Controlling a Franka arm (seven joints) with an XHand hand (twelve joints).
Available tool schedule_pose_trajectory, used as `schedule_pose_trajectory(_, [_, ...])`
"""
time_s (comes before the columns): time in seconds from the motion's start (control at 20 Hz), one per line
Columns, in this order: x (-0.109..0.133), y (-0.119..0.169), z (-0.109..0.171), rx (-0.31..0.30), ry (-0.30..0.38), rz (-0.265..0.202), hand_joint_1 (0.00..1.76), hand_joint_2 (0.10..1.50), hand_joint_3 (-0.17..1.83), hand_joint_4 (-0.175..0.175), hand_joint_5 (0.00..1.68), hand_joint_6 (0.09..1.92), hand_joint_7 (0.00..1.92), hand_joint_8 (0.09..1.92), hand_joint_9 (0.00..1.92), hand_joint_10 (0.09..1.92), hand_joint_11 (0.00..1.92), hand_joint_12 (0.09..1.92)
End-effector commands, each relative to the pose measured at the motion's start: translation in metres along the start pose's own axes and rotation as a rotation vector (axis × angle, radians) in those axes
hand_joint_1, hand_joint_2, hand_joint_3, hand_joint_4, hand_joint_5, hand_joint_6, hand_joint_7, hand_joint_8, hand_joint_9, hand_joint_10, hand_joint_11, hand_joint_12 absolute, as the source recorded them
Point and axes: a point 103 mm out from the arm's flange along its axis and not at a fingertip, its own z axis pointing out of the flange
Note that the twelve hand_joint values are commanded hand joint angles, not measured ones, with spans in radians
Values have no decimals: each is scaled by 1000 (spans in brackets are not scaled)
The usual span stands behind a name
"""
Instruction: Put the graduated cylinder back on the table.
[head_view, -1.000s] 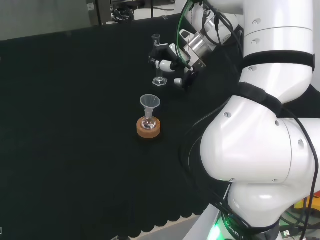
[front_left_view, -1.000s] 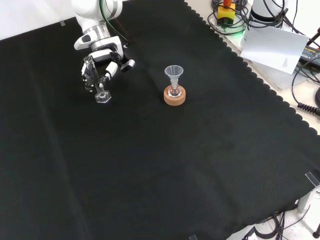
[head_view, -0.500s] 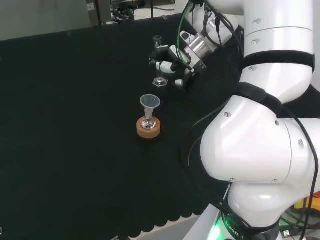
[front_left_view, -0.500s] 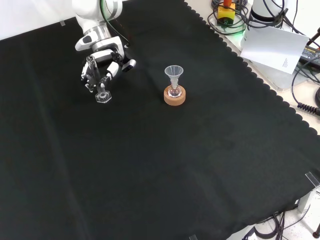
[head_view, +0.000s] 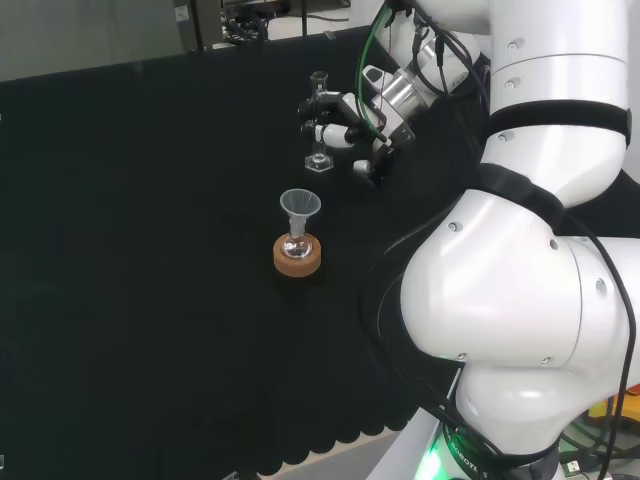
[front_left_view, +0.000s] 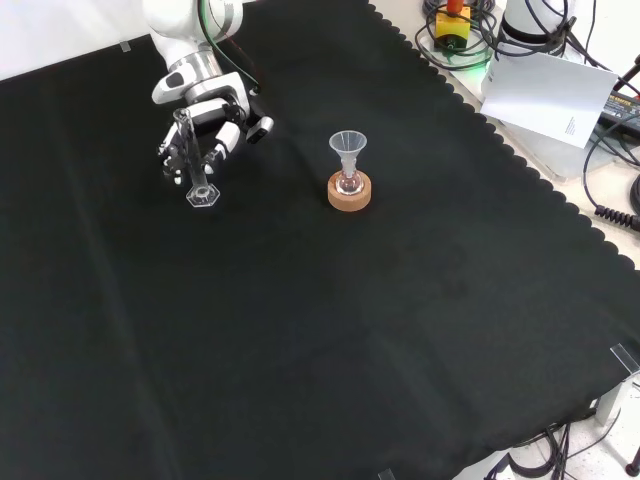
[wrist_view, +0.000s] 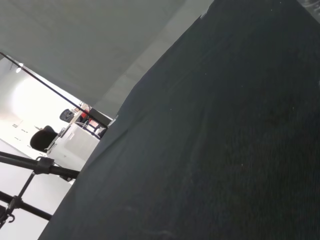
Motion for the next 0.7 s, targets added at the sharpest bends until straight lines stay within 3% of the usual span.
schedule_pose_trajectory(0.05, [7,-1,-10,22,-20,2,922,1063,-175,-57,487,625,576,618,948,87,476,1253])
schedule_pose_trajectory(0.2, [15,-2,-20,14,-47,10,887,1030,-175,-65,354,476,465,639,848,87,349,1307])
schedule_pose_trajectory(0.5, [32,-11,-55,12,-144,67,836,999,-175,-68,268,195,200,659,590,87,62,1369])
schedule_pose_trajectory(0.7, [54,-25,-80,-7,-202,90,823,989,-175,-67,245,103,114,661,493,87,2,1311])
